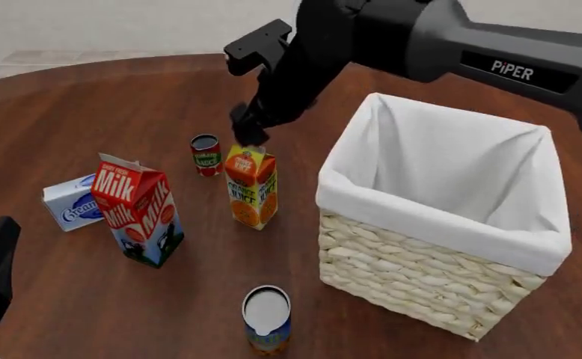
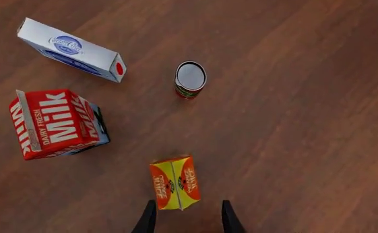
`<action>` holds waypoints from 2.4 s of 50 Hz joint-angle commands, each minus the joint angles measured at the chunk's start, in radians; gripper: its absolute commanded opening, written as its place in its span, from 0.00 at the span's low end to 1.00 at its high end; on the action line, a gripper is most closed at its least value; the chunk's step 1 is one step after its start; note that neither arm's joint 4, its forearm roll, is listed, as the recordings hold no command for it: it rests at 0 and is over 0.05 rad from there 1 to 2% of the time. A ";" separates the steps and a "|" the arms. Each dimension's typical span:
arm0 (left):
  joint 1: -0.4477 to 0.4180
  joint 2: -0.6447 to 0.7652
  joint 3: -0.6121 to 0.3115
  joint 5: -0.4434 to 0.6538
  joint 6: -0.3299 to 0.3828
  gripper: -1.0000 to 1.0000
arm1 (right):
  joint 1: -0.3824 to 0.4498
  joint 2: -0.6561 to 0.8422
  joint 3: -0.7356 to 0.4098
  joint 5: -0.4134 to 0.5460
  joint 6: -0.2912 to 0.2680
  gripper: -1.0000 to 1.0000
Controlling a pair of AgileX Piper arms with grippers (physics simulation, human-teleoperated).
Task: Pick up the orange juice, and put it in the basket.
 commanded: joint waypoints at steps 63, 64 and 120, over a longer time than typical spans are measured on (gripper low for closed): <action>0.000 0.000 0.000 0.000 0.000 1.00 | 0.009 0.225 -0.071 0.050 -0.134 1.00; 0.000 0.000 0.000 0.000 0.000 1.00 | 0.009 0.225 -0.065 0.045 -0.136 1.00; 0.000 0.000 0.000 0.000 0.000 1.00 | 0.111 -0.137 -0.178 0.320 -0.091 0.00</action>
